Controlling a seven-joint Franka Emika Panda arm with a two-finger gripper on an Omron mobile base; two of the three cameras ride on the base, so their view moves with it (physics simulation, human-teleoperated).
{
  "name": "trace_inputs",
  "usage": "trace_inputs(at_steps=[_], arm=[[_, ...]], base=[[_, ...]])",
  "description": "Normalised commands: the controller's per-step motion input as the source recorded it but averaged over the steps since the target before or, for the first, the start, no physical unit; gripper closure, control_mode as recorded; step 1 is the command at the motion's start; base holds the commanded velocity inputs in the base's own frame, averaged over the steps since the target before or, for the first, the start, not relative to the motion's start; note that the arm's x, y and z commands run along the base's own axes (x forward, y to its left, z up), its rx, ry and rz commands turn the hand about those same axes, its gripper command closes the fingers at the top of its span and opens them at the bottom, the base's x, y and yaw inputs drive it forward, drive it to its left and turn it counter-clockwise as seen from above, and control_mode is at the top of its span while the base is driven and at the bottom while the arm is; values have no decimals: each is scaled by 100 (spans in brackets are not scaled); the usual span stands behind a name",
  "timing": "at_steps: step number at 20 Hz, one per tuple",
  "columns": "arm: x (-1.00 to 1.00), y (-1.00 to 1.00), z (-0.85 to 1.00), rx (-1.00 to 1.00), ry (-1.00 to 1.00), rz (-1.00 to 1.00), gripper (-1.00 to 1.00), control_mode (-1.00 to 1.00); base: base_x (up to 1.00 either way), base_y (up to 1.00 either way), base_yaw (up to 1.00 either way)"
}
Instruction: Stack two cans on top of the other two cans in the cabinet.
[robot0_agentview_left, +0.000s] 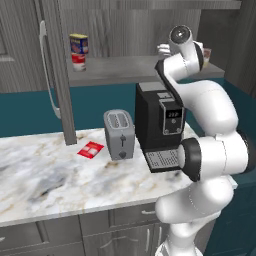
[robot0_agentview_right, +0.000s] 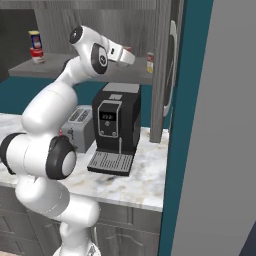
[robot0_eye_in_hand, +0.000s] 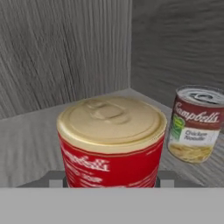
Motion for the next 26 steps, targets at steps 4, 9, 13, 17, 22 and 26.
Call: trace_inputs(at_steps=[4,9,13,17,22,26], arm=[[-4,0,38,0,-4,-4,100,-100],[-4,0,20,-5,-15,-8,100,-100],[0,-7,11,-1,3,-13,100,-100],[0,-15,9,0,2,-9,100,-100],[0,-15,12,0,0,-4,100,-100],[0,-22,7,0,0,-3,100,-100]], base=[[0,0,0],[0,0,0],[0,0,0],[0,0,0],[0,0,0],[0,0,0]])
